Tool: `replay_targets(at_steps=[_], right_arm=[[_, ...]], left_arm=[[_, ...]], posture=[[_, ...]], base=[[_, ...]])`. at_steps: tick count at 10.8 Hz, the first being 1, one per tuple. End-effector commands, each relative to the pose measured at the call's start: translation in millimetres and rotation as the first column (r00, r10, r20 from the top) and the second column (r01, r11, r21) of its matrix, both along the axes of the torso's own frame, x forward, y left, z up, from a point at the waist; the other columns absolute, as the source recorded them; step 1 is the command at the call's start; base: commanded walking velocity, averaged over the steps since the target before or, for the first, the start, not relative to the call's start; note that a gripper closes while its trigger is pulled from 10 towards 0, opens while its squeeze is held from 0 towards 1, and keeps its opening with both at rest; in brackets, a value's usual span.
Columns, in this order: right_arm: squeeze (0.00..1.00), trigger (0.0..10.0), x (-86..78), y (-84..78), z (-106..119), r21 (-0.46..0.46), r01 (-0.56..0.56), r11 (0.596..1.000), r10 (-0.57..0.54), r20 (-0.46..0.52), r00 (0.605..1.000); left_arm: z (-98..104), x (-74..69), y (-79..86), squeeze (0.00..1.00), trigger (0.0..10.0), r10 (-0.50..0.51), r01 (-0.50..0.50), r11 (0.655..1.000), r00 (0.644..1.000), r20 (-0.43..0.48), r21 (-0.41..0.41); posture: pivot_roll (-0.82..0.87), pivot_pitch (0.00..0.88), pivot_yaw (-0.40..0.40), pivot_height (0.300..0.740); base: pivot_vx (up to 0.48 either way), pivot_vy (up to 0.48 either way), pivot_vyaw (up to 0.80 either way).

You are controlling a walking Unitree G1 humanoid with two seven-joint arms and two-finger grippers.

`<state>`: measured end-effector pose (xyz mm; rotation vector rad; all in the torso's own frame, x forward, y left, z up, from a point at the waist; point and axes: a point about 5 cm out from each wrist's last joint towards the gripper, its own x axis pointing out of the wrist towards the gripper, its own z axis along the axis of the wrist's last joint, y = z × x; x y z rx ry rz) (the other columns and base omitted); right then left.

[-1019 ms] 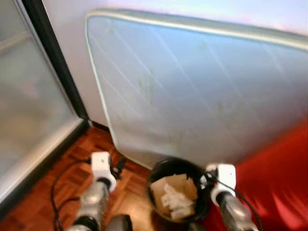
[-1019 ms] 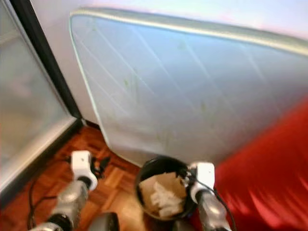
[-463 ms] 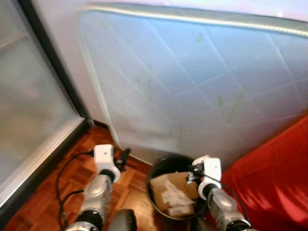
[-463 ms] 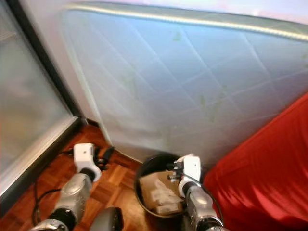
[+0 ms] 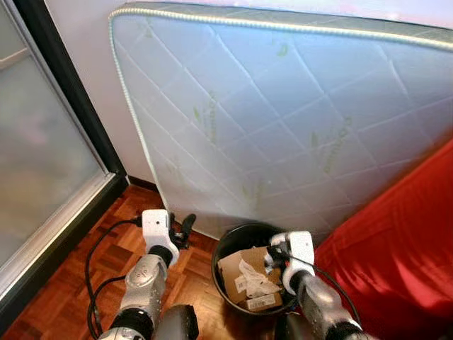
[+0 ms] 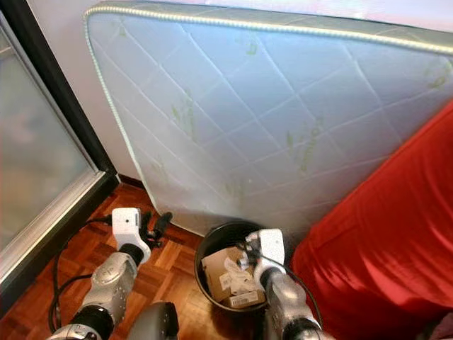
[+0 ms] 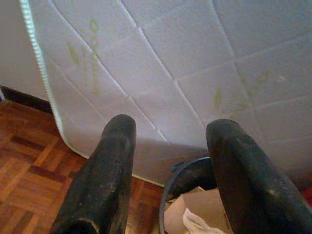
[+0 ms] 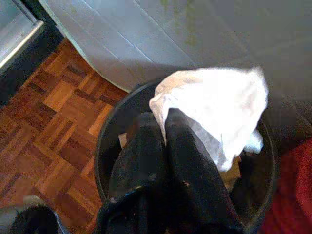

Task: Clean up the room

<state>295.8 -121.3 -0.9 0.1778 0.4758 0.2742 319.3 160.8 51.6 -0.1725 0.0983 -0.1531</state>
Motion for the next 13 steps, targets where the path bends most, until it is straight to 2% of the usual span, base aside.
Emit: replay_targets(at_steps=[1, 2, 3, 4, 9, 13], right_arm=[[0.0, 10.0, -2.6, 1.8, -3.3, 0.004, 0.003, 1.0, -0.003, -0.023, 1.0], [0.0, 10.0, -2.1, 2.0, -2.7, 0.007, 0.004, 1.0, -0.003, -0.021, 1.0], [0.65, 10.0, -1.7, 1.8, -2.4, 0.015, 0.01, 1.0, -0.01, -0.022, 1.0], [1.0, 10.0, -1.6, -0.1, -2.9, 0.01, 0.026, 1.0, -0.026, -0.027, 0.999], [1.0, 10.0, -1.5, -1.6, -3.5, 0.019, 0.05, 0.999, -0.049, -0.037, 0.998], [1.0, 10.0, -4.0, 2.8, -5.7, 0.059, 0.012, 0.998, -0.009, -0.062, 0.998]], left_arm=[[-3.6, -2.9, 1.8, 0.0, 10.0, 0.005, -0.006, 1.0, 1.0, -0.019, -0.005], [-3.4, -3.0, 1.7, 0.0, 10.0, 0.005, -0.005, 1.0, 1.0, -0.018, -0.005], [-3.1, -3.1, 1.3, 0.0, 10.0, 0.005, -0.005, 1.0, 1.0, -0.016, -0.006], [-2.5, -3.3, 1.1, 0.0, 10.0, 0.004, -0.004, 1.0, 1.0, -0.015, -0.006], [-0.4, -2.4, 1.9, 0.0, 10.0, 0.008, -0.008, 1.0, 1.0, -0.01, -0.003], [0.0, -2.2, 2.1, 0.0, 10.0, 0.008, -0.008, 1.0, 1.0, -0.01, -0.002]], posture=[[0.05, 0.146, 0.006, 0.616], [0.05, 0.146, 0.005, 0.616], [0.06, 0.146, 0.004, 0.616], [0.06, 0.147, 0.003, 0.616], [0.06, 0.146, 0.004, 0.616], [0.06, 0.147, 0.002, 0.616]], base=[[0.0, 0.0, 0.0], [0.0, 0.0, 0.0], [0.0, 0.0, 0.0], [0.0, 0.0, 0.0], [0.0, 0.0, 0.0], [0.0, 0.0, 0.0]])
